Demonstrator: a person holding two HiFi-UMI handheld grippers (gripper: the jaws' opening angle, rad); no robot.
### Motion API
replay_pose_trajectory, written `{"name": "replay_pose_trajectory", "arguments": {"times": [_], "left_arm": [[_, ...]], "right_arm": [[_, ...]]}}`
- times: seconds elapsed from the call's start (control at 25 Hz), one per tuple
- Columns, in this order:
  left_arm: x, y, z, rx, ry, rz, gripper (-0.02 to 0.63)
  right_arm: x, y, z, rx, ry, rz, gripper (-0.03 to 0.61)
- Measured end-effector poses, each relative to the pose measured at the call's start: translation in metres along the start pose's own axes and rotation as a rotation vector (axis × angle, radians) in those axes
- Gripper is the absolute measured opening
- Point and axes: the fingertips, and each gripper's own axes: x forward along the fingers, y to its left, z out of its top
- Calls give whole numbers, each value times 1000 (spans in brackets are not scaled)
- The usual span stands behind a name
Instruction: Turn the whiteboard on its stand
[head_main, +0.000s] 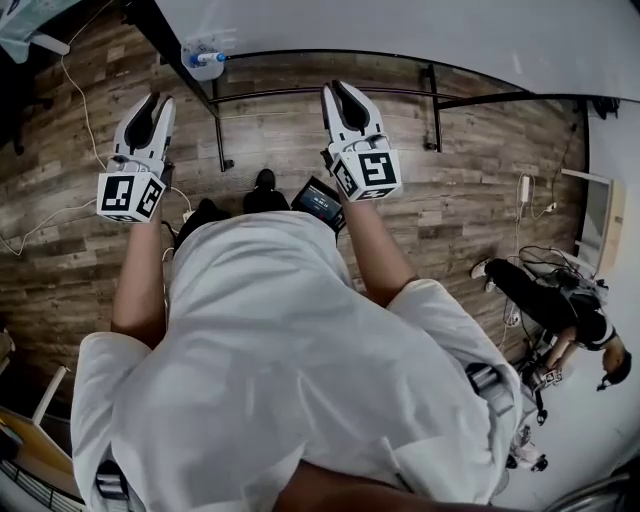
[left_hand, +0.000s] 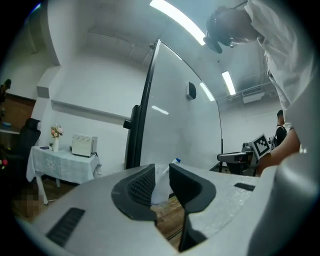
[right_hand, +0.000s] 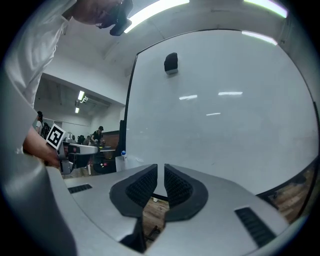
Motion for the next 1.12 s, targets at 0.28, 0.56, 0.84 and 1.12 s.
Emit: {"name": "replay_pose_trajectory", "arguments": {"times": [0.28,0.56,0.84,1.12], "left_arm": [[-36,-35,9,24,-34,-77,9],[-111,-67,11,75,-31,-153,6],[-208,-78,-6,49,-29,-146,6],[-268,-118,-19,42,-21,-155,6]], "right_arm": [[-65,24,12,-26,-36,-70,5],[-148,89,6,-30,-27,-175,-2],[-228,167,-11,-49,7,-219,-2],[-296,203,-21,-46,25,-247,-2]]}}
